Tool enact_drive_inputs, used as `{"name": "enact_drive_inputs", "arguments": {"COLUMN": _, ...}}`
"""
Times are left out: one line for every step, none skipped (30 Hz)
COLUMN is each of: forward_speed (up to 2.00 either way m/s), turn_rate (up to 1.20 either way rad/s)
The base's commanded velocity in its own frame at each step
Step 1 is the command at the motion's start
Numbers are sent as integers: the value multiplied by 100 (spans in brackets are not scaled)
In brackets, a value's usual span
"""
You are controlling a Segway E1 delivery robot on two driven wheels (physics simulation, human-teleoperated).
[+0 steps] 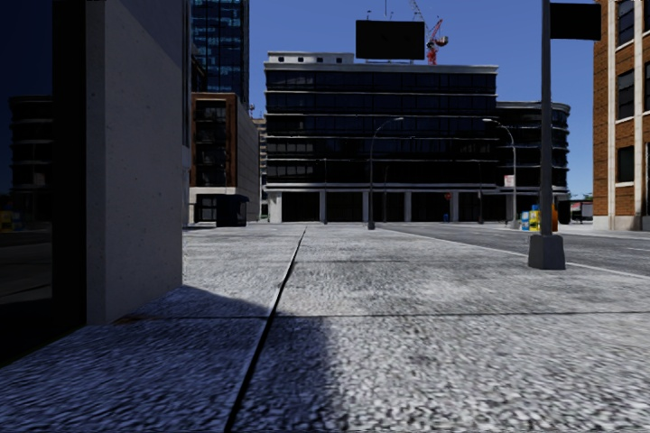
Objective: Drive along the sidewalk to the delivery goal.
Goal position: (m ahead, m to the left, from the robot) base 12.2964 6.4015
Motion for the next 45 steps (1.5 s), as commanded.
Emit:
{"name": "enact_drive_inputs", "arguments": {"forward_speed": 200, "turn_rate": 0}}
{"name": "enact_drive_inputs", "arguments": {"forward_speed": 200, "turn_rate": 0}}
{"name": "enact_drive_inputs", "arguments": {"forward_speed": 200, "turn_rate": 0}}
{"name": "enact_drive_inputs", "arguments": {"forward_speed": 200, "turn_rate": 0}}
{"name": "enact_drive_inputs", "arguments": {"forward_speed": 200, "turn_rate": 0}}
{"name": "enact_drive_inputs", "arguments": {"forward_speed": 200, "turn_rate": 0}}
{"name": "enact_drive_inputs", "arguments": {"forward_speed": 200, "turn_rate": 0}}
{"name": "enact_drive_inputs", "arguments": {"forward_speed": 200, "turn_rate": 0}}
{"name": "enact_drive_inputs", "arguments": {"forward_speed": 200, "turn_rate": 0}}
{"name": "enact_drive_inputs", "arguments": {"forward_speed": 200, "turn_rate": 0}}
{"name": "enact_drive_inputs", "arguments": {"forward_speed": 200, "turn_rate": 0}}
{"name": "enact_drive_inputs", "arguments": {"forward_speed": 200, "turn_rate": 0}}
{"name": "enact_drive_inputs", "arguments": {"forward_speed": 200, "turn_rate": 0}}
{"name": "enact_drive_inputs", "arguments": {"forward_speed": 200, "turn_rate": 0}}
{"name": "enact_drive_inputs", "arguments": {"forward_speed": 200, "turn_rate": 5}}
{"name": "enact_drive_inputs", "arguments": {"forward_speed": 200, "turn_rate": 9}}
{"name": "enact_drive_inputs", "arguments": {"forward_speed": 200, "turn_rate": 9}}
{"name": "enact_drive_inputs", "arguments": {"forward_speed": 200, "turn_rate": 12}}
{"name": "enact_drive_inputs", "arguments": {"forward_speed": 200, "turn_rate": 18}}
{"name": "enact_drive_inputs", "arguments": {"forward_speed": 200, "turn_rate": 25}}
{"name": "enact_drive_inputs", "arguments": {"forward_speed": 200, "turn_rate": 28}}
{"name": "enact_drive_inputs", "arguments": {"forward_speed": 200, "turn_rate": 29}}
{"name": "enact_drive_inputs", "arguments": {"forward_speed": 200, "turn_rate": 29}}
{"name": "enact_drive_inputs", "arguments": {"forward_speed": 200, "turn_rate": 29}}
{"name": "enact_drive_inputs", "arguments": {"forward_speed": 200, "turn_rate": 29}}
{"name": "enact_drive_inputs", "arguments": {"forward_speed": 200, "turn_rate": 29}}
{"name": "enact_drive_inputs", "arguments": {"forward_speed": 200, "turn_rate": 29}}
{"name": "enact_drive_inputs", "arguments": {"forward_speed": 200, "turn_rate": 29}}
{"name": "enact_drive_inputs", "arguments": {"forward_speed": 200, "turn_rate": 29}}
{"name": "enact_drive_inputs", "arguments": {"forward_speed": 200, "turn_rate": 29}}
{"name": "enact_drive_inputs", "arguments": {"forward_speed": 200, "turn_rate": 29}}
{"name": "enact_drive_inputs", "arguments": {"forward_speed": 200, "turn_rate": 29}}
{"name": "enact_drive_inputs", "arguments": {"forward_speed": 200, "turn_rate": 29}}
{"name": "enact_drive_inputs", "arguments": {"forward_speed": 200, "turn_rate": 29}}
{"name": "enact_drive_inputs", "arguments": {"forward_speed": 200, "turn_rate": 29}}
{"name": "enact_drive_inputs", "arguments": {"forward_speed": 200, "turn_rate": 29}}
{"name": "enact_drive_inputs", "arguments": {"forward_speed": 200, "turn_rate": 29}}
{"name": "enact_drive_inputs", "arguments": {"forward_speed": 200, "turn_rate": 32}}
{"name": "enact_drive_inputs", "arguments": {"forward_speed": 200, "turn_rate": 32}}
{"name": "enact_drive_inputs", "arguments": {"forward_speed": 200, "turn_rate": 36}}
{"name": "enact_drive_inputs", "arguments": {"forward_speed": 200, "turn_rate": 37}}
{"name": "enact_drive_inputs", "arguments": {"forward_speed": 200, "turn_rate": 39}}
{"name": "enact_drive_inputs", "arguments": {"forward_speed": 200, "turn_rate": 41}}
{"name": "enact_drive_inputs", "arguments": {"forward_speed": 200, "turn_rate": 41}}
{"name": "enact_drive_inputs", "arguments": {"forward_speed": 200, "turn_rate": 41}}
